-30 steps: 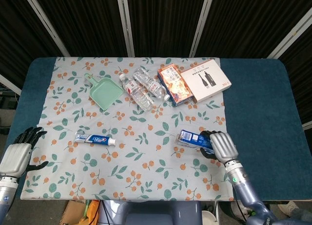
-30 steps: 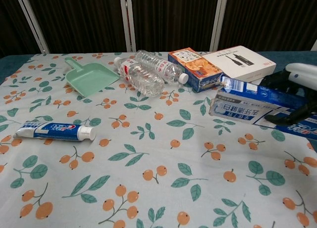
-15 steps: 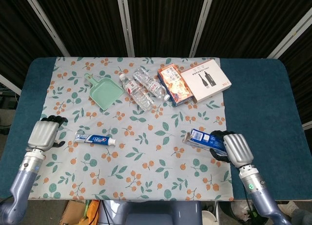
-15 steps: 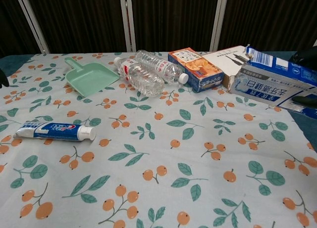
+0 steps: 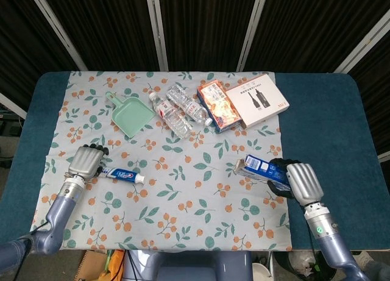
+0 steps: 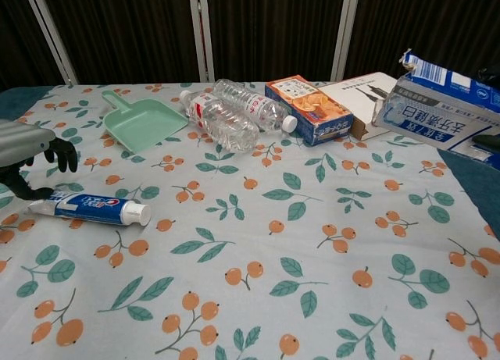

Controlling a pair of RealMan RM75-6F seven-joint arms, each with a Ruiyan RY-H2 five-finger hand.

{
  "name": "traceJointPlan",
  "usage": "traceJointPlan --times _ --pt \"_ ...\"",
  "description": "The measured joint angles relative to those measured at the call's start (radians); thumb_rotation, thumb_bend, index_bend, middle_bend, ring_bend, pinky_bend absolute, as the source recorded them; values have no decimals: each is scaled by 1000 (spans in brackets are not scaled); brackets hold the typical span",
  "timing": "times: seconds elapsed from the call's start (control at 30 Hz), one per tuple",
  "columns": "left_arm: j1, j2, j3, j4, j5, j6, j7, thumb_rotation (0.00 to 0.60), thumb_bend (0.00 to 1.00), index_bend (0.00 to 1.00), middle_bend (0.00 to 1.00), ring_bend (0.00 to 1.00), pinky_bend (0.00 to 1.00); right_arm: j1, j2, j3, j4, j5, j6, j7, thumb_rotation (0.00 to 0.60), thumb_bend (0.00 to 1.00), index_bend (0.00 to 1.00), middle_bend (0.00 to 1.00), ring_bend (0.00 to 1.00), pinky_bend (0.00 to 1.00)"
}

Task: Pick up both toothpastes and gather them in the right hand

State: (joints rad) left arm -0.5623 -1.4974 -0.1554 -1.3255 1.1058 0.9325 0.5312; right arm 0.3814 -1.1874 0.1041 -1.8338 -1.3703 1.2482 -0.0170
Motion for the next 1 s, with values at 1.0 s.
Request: traceJointPlan --times 1.0 --pt "-18 9 56 -51 21 12 -28 600 119 373 390 336 413 -16 1 15 -1 -4 5 14 600 362 524 537 476 470"
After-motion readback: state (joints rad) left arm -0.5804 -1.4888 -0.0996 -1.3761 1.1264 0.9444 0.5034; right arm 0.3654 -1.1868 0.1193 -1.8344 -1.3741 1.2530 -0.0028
